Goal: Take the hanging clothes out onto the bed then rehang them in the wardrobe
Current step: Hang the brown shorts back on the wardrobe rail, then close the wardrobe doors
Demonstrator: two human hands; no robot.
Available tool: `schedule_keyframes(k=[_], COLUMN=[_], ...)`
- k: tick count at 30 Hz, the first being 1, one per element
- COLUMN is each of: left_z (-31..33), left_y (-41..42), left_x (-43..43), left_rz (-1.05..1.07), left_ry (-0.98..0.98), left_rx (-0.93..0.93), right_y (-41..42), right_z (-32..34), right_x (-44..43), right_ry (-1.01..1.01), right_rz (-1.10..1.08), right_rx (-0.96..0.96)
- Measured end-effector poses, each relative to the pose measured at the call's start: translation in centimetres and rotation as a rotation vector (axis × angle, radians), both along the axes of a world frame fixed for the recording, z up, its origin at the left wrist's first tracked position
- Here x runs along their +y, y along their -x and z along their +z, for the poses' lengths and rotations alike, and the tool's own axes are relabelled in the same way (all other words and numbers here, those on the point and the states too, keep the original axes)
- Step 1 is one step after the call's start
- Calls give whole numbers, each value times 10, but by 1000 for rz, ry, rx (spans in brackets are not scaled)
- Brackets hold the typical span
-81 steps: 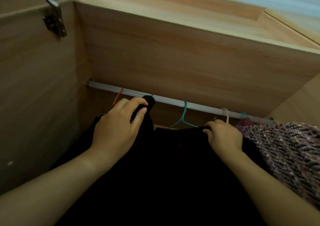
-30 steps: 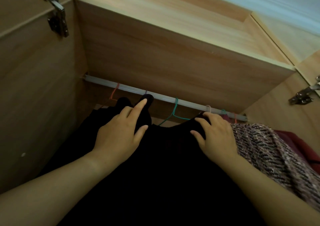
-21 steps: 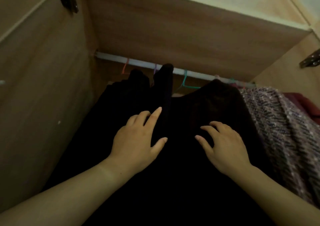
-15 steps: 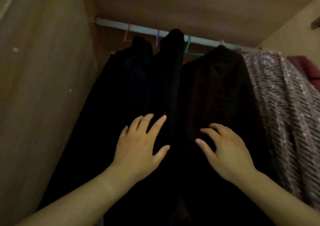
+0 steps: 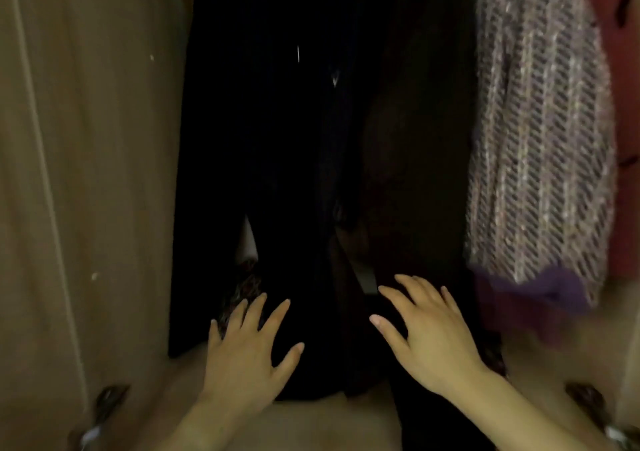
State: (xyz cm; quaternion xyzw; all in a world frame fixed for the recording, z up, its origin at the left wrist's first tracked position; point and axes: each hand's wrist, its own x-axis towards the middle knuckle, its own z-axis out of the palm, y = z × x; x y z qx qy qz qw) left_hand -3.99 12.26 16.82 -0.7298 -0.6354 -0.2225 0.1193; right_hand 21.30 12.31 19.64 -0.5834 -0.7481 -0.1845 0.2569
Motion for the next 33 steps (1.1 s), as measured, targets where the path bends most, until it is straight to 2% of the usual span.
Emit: schedule_keyframes(k=[6, 10, 17, 25, 29, 33], left_z=[-76, -123, -179, -221, -221, -213], left_y=[-12, -9, 6, 38, 73, 122], left_x=[-110, -189, -298, -421, -463, -496], left_rz=[51, 119, 207, 346, 432, 491], left_ry=[154, 277, 270, 409, 417, 367], left_rx=[-58, -18, -80, -103, -124, -141], right_y=[2, 12, 36, 83, 120, 176], right_z=[-100, -154, -211, -245, -251, -238], right_x=[-85, -150, -233, -330, -354, -374], right_ry=[238, 309, 448, 540, 594, 565], right_rz=[37, 82, 241, 462, 532, 575], right_rx=[35, 43, 62, 73, 75, 85])
